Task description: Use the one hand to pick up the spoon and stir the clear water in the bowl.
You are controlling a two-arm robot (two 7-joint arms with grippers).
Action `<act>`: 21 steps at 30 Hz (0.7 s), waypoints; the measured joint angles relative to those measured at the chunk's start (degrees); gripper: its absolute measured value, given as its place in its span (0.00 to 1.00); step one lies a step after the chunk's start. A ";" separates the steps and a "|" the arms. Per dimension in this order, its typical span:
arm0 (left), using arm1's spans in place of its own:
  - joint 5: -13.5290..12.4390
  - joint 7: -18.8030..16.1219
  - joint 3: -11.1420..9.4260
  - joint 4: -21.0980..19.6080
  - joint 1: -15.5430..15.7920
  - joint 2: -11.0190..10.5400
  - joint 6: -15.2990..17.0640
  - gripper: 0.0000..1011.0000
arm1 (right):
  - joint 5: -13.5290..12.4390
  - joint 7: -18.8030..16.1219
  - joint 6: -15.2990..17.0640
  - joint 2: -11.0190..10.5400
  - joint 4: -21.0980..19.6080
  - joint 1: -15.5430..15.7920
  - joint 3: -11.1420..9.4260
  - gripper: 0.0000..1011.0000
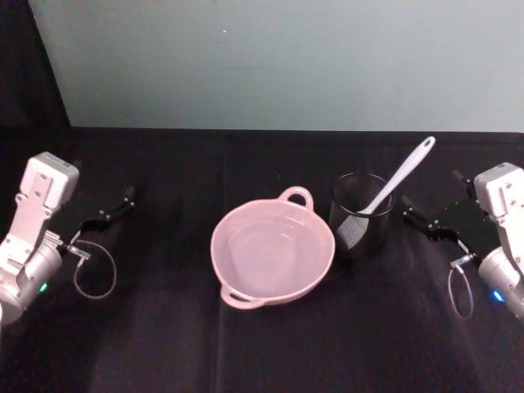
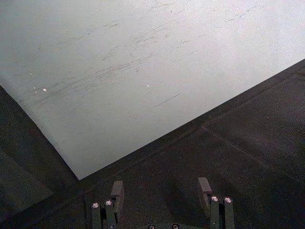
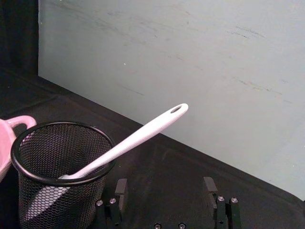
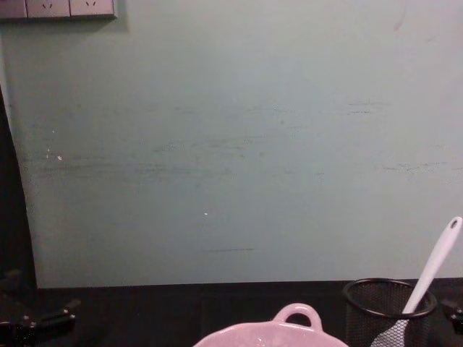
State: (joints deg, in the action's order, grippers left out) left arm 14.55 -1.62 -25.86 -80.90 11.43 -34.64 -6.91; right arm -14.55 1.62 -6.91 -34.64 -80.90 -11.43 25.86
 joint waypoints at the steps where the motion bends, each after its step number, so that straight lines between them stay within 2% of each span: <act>1: 0.00 0.00 0.00 0.00 0.00 0.00 0.00 1.00 | 0.00 0.00 0.00 0.00 0.00 0.00 0.00 0.99; 21: 0.00 0.00 0.00 0.00 0.00 0.00 0.00 1.00 | 0.00 0.00 0.00 0.00 0.00 0.00 0.00 0.99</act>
State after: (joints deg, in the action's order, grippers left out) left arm 14.55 -1.62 -25.86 -80.90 11.43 -34.65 -6.90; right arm -14.55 1.62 -6.91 -34.65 -80.90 -11.43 25.86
